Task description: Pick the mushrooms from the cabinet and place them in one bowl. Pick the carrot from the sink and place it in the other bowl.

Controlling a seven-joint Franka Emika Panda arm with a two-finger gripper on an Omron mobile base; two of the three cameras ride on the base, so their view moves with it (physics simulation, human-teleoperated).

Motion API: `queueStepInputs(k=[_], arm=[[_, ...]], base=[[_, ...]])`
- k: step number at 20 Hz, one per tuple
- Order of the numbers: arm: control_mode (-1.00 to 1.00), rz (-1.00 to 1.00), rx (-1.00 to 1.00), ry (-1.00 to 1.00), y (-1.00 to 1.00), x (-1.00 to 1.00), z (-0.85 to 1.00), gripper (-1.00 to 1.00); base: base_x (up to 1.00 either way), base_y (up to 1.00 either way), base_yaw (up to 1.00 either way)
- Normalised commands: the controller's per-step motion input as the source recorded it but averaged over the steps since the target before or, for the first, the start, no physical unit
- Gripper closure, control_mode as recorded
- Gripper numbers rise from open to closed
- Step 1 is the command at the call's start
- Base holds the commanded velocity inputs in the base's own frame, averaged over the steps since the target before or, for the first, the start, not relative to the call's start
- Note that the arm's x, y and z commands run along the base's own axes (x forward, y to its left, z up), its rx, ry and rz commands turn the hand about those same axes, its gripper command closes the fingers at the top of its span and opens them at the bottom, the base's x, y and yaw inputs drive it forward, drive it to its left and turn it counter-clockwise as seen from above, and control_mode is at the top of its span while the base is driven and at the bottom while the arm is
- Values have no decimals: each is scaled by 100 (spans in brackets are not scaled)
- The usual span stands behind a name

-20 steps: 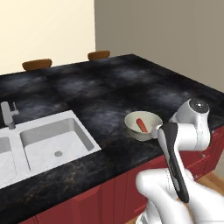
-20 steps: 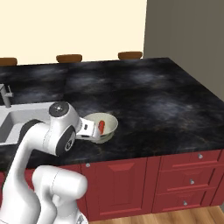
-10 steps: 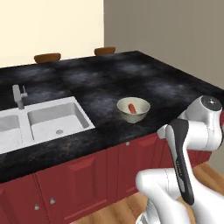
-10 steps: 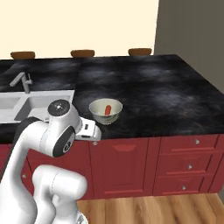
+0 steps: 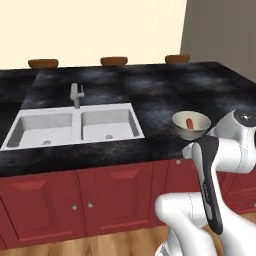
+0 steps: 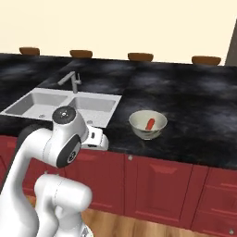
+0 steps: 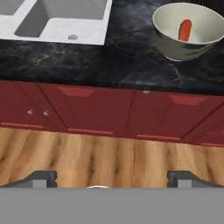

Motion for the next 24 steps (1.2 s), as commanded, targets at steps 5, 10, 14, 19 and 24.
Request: queueStepInputs(k=[5, 10, 14, 19, 24], arm=[[100, 0, 0, 0, 0, 0, 0, -100], [100, 0, 0, 0, 0, 0, 0, -100], [100, 0, 0, 0, 0, 0, 0, -100], [100, 0, 0, 0, 0, 0, 0, -100], [100, 0, 0, 0, 0, 0, 0, -100]], base=[[-6, 0, 50], [-6, 0, 50], [-5, 0, 50], [-7, 0, 50], [-28, -17, 36]])
